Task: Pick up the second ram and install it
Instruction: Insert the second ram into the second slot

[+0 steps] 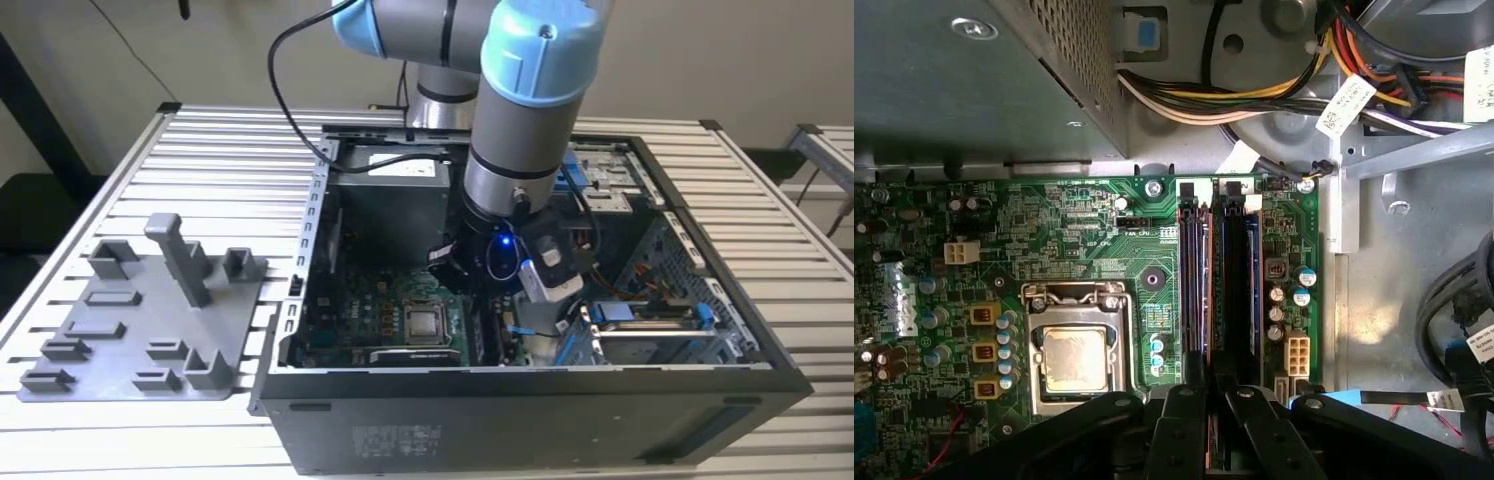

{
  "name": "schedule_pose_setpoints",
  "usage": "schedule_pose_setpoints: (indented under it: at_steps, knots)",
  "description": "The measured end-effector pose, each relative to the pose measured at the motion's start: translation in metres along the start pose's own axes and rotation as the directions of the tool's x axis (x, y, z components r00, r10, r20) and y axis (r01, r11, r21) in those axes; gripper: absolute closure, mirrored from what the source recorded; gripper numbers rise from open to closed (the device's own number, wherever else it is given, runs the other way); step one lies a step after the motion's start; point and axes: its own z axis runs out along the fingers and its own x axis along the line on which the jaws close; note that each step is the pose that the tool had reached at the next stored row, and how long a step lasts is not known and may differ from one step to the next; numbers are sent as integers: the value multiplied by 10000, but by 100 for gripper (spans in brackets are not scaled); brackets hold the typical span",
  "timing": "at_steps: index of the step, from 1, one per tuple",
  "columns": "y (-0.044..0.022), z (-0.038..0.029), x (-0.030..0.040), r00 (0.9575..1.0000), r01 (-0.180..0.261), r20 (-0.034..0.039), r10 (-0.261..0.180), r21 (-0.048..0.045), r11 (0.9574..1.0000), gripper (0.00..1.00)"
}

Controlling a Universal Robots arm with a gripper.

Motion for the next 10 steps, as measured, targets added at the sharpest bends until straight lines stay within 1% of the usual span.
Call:
schedule_pose_setpoints:
  at_steps: [4,7,10]
  knots:
    - [2,1,0,10000,27,1,-27,0,10000,86]
    - [2,-1,0,9999,169,1,-169,1,9999,86]
    - [5,-6,0,9998,198,2,-198,-2,9998,86]
